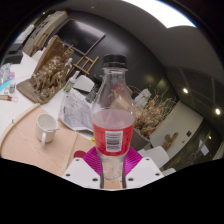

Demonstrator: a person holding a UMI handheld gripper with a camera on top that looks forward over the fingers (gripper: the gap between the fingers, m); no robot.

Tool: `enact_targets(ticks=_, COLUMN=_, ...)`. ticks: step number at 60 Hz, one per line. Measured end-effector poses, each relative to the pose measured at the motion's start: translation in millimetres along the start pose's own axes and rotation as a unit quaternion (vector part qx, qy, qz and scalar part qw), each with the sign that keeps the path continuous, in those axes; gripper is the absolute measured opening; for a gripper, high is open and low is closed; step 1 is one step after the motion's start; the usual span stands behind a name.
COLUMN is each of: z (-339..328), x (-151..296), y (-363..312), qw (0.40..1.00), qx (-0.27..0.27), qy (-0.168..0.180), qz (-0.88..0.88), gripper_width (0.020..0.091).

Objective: Pour water

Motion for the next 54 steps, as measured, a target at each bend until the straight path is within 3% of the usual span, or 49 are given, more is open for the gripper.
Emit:
enact_targets(ticks=8, z=55.8, x=21.9, y=2.5, qw=0.986, qx=-0.040, qy=0.070, qz=-0.149, gripper_width=0.0235)
enact_targets(ticks=18, z=94.9, x=48.4, y=-20.5, qw=0.922, qx=-0.079, qy=0.168, qz=-0.339, gripper_width=0.0233)
enact_targets(ticks=34, z=119.7, x=64.2, y=-71.9, qw=0.786, qx=-0.117, qy=0.266, qz=-0.546, gripper_width=0.0232)
enact_targets(ticks=48, z=118.3, x=71.9, y=-88.7, qw=0.767, qx=-0.110, qy=0.284, qz=-0.565, gripper_width=0.0232)
enact_targets(ticks=54, z=119.1, x=70.8, y=-83.7, qw=0.796, qx=-0.101, qy=0.263, qz=-0.536, gripper_width=0.0233)
Point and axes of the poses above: the point between the fingertips, and its own axes, seen from behind it with the camera up: y to the right, x up, z forward, the way the camera looks, the point moved 4 cm from there along -z, backward, against the way the camera looks, and after that the axes turned 14 degrees about -x, right-handed, at the moved point
